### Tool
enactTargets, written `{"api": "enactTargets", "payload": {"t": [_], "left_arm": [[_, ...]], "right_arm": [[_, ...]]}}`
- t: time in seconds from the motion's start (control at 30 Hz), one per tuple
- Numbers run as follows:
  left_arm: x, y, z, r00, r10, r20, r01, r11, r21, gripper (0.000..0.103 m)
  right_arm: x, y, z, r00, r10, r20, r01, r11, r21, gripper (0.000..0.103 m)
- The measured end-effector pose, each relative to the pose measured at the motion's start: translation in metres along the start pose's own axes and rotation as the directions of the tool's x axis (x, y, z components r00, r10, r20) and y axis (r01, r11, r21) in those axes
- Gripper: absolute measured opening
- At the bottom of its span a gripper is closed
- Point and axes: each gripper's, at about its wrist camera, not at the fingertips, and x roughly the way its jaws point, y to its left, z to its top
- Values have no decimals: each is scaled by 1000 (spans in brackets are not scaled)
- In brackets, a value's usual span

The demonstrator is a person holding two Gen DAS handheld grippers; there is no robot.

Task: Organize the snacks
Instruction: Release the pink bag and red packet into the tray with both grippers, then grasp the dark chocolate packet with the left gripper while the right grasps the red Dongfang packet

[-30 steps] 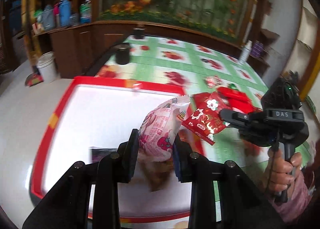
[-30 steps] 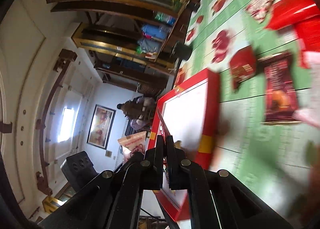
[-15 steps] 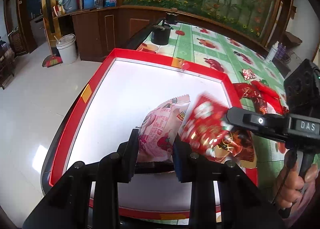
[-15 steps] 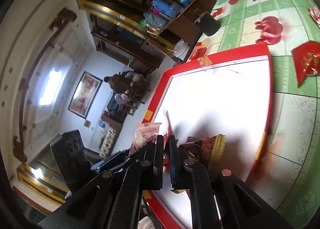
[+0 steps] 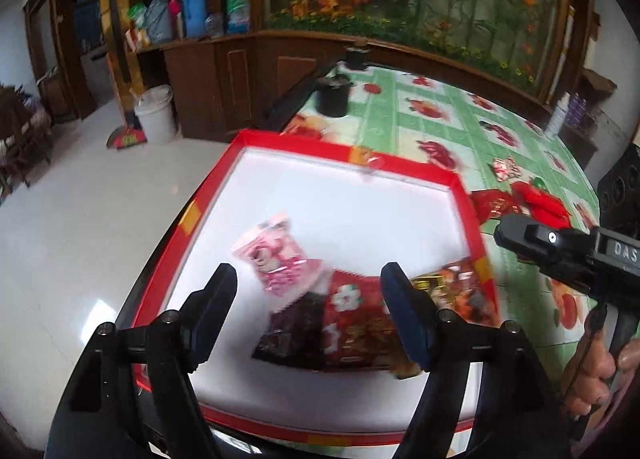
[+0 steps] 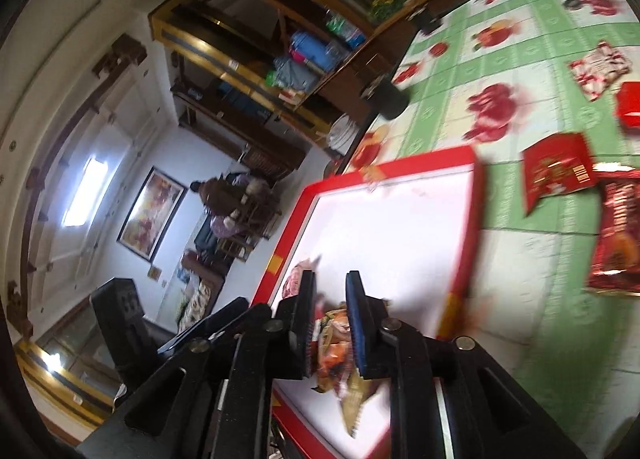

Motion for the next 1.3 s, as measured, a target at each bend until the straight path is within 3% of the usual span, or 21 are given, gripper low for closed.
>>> {"api": "enactTargets", "payload": {"t": [0.17, 0.27, 0.4, 0.63, 0.7, 1.0, 1.17, 1.3], "left_arm": [[-7, -34, 2, 998, -65, 20, 64, 996, 58, 74], [-10, -64, 2, 994, -104, 12, 102, 987, 123, 74], [-14, -103, -2, 991, -134, 4, 130, 967, 218, 74], [-8, -157, -1, 987, -157, -43, 163, 934, 318, 77], [-3, -173, 1, 986, -157, -61, 168, 927, 335, 77], [27, -221, 8, 973, -176, -149, 220, 903, 369, 77], [65, -228, 18, 962, -143, -233, 212, 928, 307, 77], [78, -232, 21, 953, -165, -253, 231, 938, 259, 77]], "right_arm": [[-52, -24, 10, 993, -54, 104, 50, 998, 40, 26], [-93, -45, 16, 977, -87, 196, 72, 994, 87, 28], [-154, -74, 18, 938, -153, 312, 108, 982, 157, 33], [-230, -111, 15, 865, -270, 422, 173, 952, 254, 47], [-245, -119, 13, 845, -317, 431, 210, 937, 278, 51], [-256, -131, 15, 801, -471, 369, 358, 871, 335, 61], [-241, -136, 16, 772, -561, 299, 467, 819, 333, 64], [-227, -136, 16, 750, -609, 259, 536, 788, 303, 64]]}}
